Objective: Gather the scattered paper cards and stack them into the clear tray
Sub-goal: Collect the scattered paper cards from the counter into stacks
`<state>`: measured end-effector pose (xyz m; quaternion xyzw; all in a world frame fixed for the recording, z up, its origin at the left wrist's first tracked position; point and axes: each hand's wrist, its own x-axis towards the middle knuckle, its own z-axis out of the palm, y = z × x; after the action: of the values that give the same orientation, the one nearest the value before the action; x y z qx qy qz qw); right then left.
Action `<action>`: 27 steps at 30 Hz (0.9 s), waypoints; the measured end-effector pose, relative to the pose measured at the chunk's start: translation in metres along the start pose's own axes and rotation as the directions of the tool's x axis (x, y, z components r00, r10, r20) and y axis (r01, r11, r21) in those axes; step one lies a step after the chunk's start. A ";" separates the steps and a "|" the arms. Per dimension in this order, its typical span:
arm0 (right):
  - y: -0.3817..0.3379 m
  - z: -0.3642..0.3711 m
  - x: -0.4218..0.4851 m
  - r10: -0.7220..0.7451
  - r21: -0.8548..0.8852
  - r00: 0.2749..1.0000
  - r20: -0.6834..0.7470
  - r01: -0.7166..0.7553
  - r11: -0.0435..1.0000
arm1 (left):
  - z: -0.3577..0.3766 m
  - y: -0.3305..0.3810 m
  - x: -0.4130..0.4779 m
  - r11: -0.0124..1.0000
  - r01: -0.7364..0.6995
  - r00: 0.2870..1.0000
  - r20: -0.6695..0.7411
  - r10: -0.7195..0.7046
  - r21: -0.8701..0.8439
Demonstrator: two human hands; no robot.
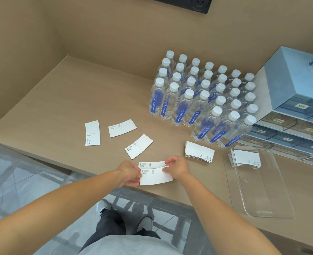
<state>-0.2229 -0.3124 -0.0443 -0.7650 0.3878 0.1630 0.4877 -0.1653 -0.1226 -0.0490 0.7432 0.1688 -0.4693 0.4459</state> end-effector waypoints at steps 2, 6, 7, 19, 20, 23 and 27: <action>0.000 0.004 0.003 -0.053 -0.103 0.997 -0.057 0.047 0.994 | 0.004 -0.002 0.003 1.000 -0.004 0.999 -0.051 0.003 -0.020; -0.005 0.013 0.010 -0.131 -0.160 0.981 -0.144 0.108 0.981 | 0.008 0.002 0.011 0.996 -0.084 0.979 -0.185 0.082 -0.004; -0.006 0.015 0.013 -0.141 -0.174 0.979 -0.148 0.115 0.978 | 0.008 0.003 0.013 0.995 -0.100 0.971 -0.214 0.104 0.028; -0.001 0.028 0.014 -0.244 -0.369 0.959 -0.147 0.176 0.912 | 0.007 -0.008 0.020 0.962 -0.191 0.923 -0.299 0.244 0.197; -0.004 0.028 0.014 -0.254 -0.366 0.954 -0.157 0.182 0.913 | 0.004 -0.007 0.019 0.967 -0.187 0.922 -0.311 0.233 0.171; -0.021 0.026 0.018 -0.290 -0.343 0.943 -0.161 0.222 0.913 | -0.013 0.002 0.017 0.979 -0.164 0.905 -0.377 0.198 0.119; -0.058 0.034 0.031 -0.337 -0.314 0.941 -0.037 0.310 0.897 | -0.036 0.015 0.026 0.980 -0.161 0.884 -0.423 0.196 0.118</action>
<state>-0.1546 -0.2834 -0.0440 -0.8911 0.2470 0.1027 0.3665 -0.1223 -0.1058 -0.0577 0.8582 0.1758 -0.2557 0.4089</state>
